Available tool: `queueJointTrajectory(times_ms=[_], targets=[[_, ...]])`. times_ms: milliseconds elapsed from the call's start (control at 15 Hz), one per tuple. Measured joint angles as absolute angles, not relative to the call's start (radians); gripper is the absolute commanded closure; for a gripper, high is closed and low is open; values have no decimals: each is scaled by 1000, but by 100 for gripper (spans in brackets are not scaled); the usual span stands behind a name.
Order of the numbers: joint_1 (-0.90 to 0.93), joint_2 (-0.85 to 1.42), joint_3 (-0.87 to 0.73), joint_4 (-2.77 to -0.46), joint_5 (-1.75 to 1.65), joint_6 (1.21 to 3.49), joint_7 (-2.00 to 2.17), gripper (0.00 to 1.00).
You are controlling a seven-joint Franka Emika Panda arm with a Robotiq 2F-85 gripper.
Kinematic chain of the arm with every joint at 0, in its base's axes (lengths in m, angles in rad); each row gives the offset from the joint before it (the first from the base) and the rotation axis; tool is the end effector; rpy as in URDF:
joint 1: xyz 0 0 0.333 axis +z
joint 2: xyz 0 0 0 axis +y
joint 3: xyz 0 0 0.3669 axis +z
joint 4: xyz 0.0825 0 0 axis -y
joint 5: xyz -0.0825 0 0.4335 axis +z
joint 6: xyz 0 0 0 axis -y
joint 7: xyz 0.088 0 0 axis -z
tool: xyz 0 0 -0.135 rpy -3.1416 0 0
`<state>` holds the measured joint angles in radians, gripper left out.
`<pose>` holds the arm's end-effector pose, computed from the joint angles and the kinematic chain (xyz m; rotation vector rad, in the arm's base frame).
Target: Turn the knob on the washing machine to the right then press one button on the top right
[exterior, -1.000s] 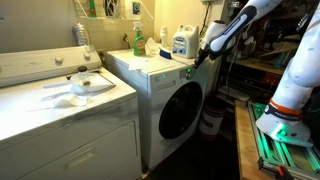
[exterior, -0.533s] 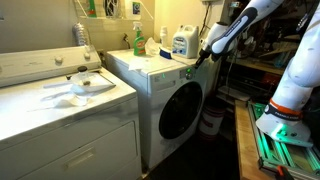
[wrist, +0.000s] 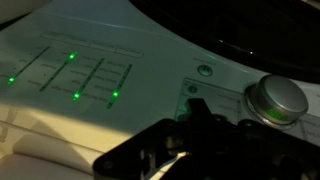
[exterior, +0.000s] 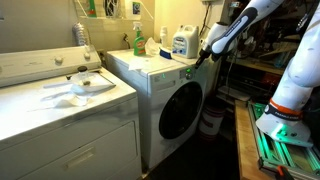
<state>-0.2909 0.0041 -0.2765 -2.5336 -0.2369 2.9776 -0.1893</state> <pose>0.4582 -0.2740 0.3039 2.8387 -0.2171 0.5395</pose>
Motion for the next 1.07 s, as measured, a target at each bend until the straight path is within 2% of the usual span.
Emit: queueJointTrajectory(times_ms=[400,867,933,1067], targets=[[-291,4,-277,-2530,-238,2959,-189,100],[-289,-93,-276,-2497,-196,2576,-228,98],[-287,-122,-276,-2496,-165,2524,-236,73],[-285,-184,-276,-2489,-102,2432,-241,70]])
